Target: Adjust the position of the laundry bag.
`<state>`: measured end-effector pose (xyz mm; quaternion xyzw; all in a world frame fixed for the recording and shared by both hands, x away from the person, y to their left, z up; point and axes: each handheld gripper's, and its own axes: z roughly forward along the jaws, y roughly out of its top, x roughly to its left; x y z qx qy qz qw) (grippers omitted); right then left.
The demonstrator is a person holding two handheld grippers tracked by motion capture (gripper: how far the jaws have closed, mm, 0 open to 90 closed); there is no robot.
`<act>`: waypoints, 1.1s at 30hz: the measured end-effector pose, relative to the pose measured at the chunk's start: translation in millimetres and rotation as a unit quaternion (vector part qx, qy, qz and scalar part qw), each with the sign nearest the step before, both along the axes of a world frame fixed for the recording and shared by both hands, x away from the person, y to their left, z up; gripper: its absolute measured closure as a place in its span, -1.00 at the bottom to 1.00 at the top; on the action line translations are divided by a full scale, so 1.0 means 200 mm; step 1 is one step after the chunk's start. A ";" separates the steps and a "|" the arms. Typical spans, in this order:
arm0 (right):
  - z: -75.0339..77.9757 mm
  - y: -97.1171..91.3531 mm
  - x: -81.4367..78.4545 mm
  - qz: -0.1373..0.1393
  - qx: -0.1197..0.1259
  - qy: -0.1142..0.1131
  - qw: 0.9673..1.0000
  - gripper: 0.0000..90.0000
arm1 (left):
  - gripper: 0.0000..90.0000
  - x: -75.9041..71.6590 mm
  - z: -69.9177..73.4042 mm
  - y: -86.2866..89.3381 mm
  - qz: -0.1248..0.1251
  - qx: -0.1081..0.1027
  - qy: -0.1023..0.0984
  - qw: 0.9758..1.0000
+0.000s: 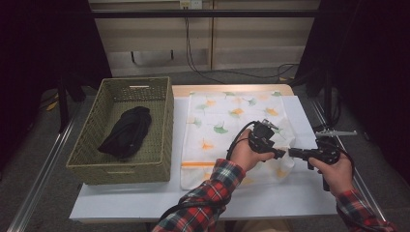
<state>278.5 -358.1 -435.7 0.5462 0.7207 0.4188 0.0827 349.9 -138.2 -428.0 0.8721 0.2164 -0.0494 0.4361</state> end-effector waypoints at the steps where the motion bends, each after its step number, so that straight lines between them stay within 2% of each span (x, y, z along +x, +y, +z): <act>1: 0.00 0.00 0.00 -0.001 0.000 0.000 1.000 0.93 | 0.05 0.00 0.00 0.00 0.001 0.005 0.001 1.000; 3: 0.00 0.00 0.00 0.001 0.001 0.000 1.000 0.93 | 0.09 0.01 -0.01 -0.01 -0.002 0.001 0.001 1.000; 4: 0.00 0.00 0.00 0.001 0.001 0.000 1.000 0.92 | 0.13 0.01 -0.01 -0.01 -0.005 0.007 0.000 1.000; 6: 0.00 0.00 0.00 0.001 0.001 0.001 1.000 0.92 | 0.20 0.01 -0.01 -0.02 -0.003 -0.001 0.002 1.000; 8: 0.00 0.00 0.00 0.001 0.001 0.001 1.000 0.92 | 0.32 0.01 -0.01 -0.03 -0.006 0.008 0.002 1.000; 9: 0.00 0.00 0.00 0.002 0.001 0.002 1.000 0.92 | 0.34 0.02 -0.02 -0.03 -0.008 0.004 0.003 1.000; 11: 0.00 0.01 0.00 0.001 0.001 0.002 1.000 0.92 | 0.41 0.03 -0.03 -0.04 -0.008 -0.002 0.012 1.000; 12: 0.00 0.01 0.01 0.001 0.001 0.001 1.000 0.92 | 0.43 0.03 -0.03 -0.04 -0.006 0.004 0.008 1.000; 16: 0.00 0.01 0.01 0.004 0.003 0.000 1.000 0.92 | 0.52 0.04 -0.04 -0.05 -0.007 0.005 0.006 1.000; 19: 0.00 0.01 0.01 0.004 0.001 0.002 1.000 0.92 | 0.63 0.03 -0.05 -0.07 -0.014 -0.001 0.013 1.000; 21: -0.01 0.01 0.01 0.004 0.000 0.002 1.000 0.92 | 0.68 0.03 -0.05 -0.07 -0.020 0.008 0.009 1.000; 22: -0.01 0.01 0.01 0.004 0.001 0.002 1.000 0.92 | 0.73 0.03 -0.05 -0.07 -0.020 0.015 0.009 1.000; 23: -0.01 0.01 0.01 0.003 0.001 0.002 1.000 0.92 | 0.76 0.03 -0.05 -0.07 -0.017 0.006 0.009 1.000; 25: -0.01 0.01 0.01 0.004 0.002 0.002 1.000 0.92 | 0.81 0.03 -0.05 -0.07 -0.012 0.012 0.015 1.000; 31: 0.00 0.01 0.01 0.004 0.004 0.002 1.000 0.92 | 0.92 0.02 -0.05 -0.07 -0.006 0.007 0.031 0.999; 33: 0.00 0.02 0.01 0.004 0.001 0.002 1.000 0.92 | 0.92 0.02 -0.05 -0.07 -0.003 0.014 0.028 1.000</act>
